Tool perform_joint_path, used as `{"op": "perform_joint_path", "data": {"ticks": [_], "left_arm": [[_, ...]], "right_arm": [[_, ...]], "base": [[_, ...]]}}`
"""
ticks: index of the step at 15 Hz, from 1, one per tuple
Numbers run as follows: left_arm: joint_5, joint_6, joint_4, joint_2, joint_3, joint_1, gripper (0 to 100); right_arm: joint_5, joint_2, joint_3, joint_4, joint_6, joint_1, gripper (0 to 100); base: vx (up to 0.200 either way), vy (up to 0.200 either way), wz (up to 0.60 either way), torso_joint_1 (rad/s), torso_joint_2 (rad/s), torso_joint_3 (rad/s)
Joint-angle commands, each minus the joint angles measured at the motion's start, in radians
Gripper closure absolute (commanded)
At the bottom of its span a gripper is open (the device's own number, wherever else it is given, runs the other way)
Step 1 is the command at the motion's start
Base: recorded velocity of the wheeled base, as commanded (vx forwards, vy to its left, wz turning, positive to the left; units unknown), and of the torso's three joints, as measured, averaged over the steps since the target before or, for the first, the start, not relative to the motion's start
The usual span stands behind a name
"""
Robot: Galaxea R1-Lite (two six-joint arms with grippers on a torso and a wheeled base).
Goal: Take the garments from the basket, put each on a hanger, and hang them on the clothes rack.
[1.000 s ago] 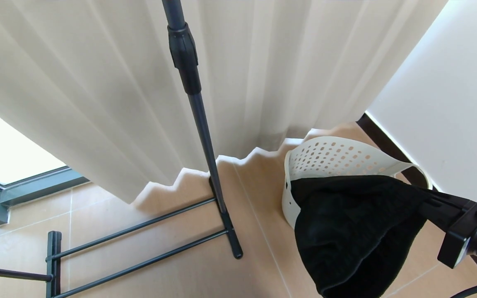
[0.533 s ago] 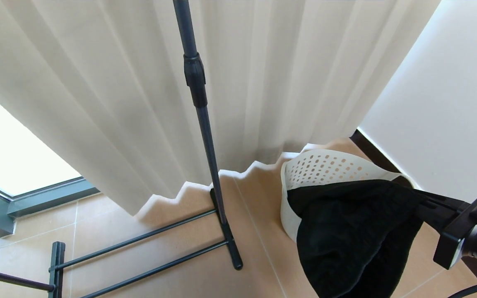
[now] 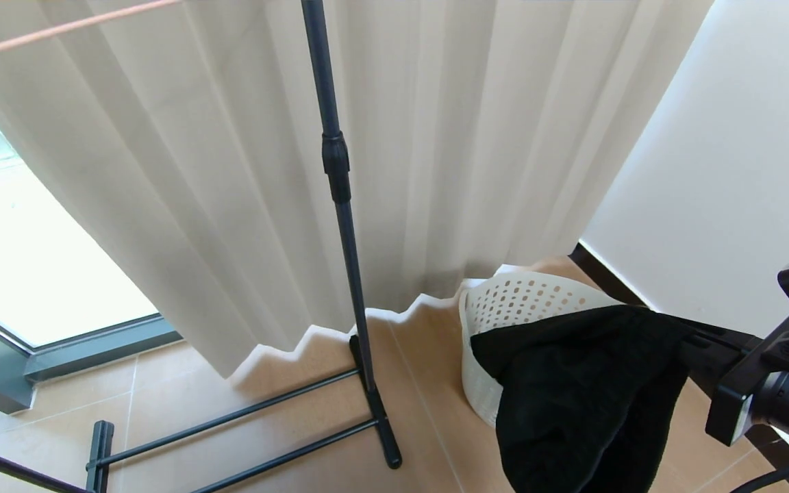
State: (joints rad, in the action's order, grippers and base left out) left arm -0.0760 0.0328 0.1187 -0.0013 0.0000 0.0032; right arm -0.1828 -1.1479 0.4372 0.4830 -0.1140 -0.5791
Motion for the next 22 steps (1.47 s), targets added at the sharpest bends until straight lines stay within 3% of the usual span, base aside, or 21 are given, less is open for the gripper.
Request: {"op": "perform_joint_path", "data": {"ticks": [1, 11, 22], "left_arm": [[-0.001, 0.001, 0.001, 0.001, 0.000, 0.001, 0], [0.001, -0.001, 0.001, 0.001, 0.000, 0.001, 0], [0.001, -0.001, 0.001, 0.001, 0.000, 0.000, 0]], "right_arm": [[0.000, -0.019, 0.005, 0.002, 0.001, 0.002, 100], [-0.001, -0.016, 0.009, 0.002, -0.001, 0.002, 100], [-0.001, -0.012, 0.008, 0.002, -0.001, 0.002, 100]], "base": [[0.000, 0.000, 0.00, 0.041, -0.29, -0.046], [0.000, 0.000, 0.00, 0.114, -0.45, -0.246], [0.000, 0.000, 0.00, 0.199, -0.52, -0.190]]}}
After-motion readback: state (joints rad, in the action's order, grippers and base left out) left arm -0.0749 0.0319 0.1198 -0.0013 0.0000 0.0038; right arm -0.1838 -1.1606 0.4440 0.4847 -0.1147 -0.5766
